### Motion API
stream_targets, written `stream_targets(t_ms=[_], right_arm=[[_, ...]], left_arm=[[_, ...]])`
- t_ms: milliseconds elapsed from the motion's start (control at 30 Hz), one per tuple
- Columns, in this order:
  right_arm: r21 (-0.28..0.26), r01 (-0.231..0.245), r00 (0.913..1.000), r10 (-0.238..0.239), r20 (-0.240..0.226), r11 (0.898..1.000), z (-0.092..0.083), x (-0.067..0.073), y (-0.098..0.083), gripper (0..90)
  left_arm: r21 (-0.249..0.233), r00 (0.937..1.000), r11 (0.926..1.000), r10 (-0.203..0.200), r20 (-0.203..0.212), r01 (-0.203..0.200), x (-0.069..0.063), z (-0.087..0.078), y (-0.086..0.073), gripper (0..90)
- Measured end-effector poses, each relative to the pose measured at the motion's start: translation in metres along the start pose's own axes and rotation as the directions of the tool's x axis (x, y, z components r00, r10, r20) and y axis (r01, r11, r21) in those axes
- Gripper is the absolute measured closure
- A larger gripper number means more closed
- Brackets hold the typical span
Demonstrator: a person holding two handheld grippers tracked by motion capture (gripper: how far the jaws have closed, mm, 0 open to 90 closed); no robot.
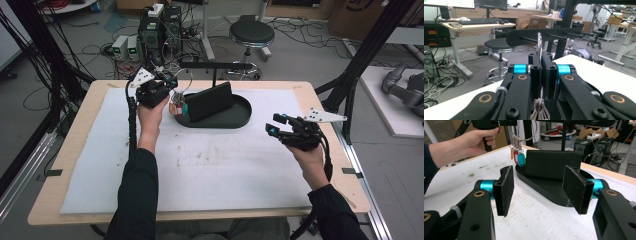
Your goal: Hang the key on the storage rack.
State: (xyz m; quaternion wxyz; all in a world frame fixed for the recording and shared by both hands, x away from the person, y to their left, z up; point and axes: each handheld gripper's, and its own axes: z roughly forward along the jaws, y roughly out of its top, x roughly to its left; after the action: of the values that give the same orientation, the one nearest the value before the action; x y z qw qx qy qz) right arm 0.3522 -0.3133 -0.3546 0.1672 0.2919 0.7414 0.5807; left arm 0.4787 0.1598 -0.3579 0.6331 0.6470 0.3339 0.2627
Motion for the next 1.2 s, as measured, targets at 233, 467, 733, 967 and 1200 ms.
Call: stream_targets(t_ms=[233, 467, 733, 967, 1200], right_arm=[[-0.001, -0.001, 1.0000, 0.001, 0.000, 1.000, 0.000, 0.000, 0.000, 43.1], [-0.004, 0.001, 1.0000, -0.001, 0.002, 1.000, -0.001, -0.001, 0.000, 43.2], [-0.004, -0.004, 1.0000, 0.004, 0.001, 1.000, -0.002, -0.001, 0.000, 43.2], [-0.002, 0.003, 1.0000, -0.003, 0.004, 1.000, -0.001, -0.001, 0.000, 43.3], [0.001, -0.003, 1.0000, 0.003, 0.003, 1.000, -0.001, 0.000, 0.000, 43.3]], left_arm=[[0.040, 1.0000, 0.9992, 0.002, -0.004, -0.002, -0.002, 0.009, 0.007, 86.3], [0.060, 0.9994, 0.9982, 0.004, -0.035, -0.002, -0.002, 0.014, 0.007, 86.3], [0.065, 0.9988, 0.9979, -0.003, -0.049, 0.006, -0.003, 0.016, 0.005, 84.4], [0.076, 0.9979, 0.9971, 0.003, -0.065, 0.002, -0.003, 0.016, 0.005, 81.3], [0.083, 0.9954, 0.9965, 0.005, -0.096, 0.003, -0.002, 0.013, 0.006, 74.0]])
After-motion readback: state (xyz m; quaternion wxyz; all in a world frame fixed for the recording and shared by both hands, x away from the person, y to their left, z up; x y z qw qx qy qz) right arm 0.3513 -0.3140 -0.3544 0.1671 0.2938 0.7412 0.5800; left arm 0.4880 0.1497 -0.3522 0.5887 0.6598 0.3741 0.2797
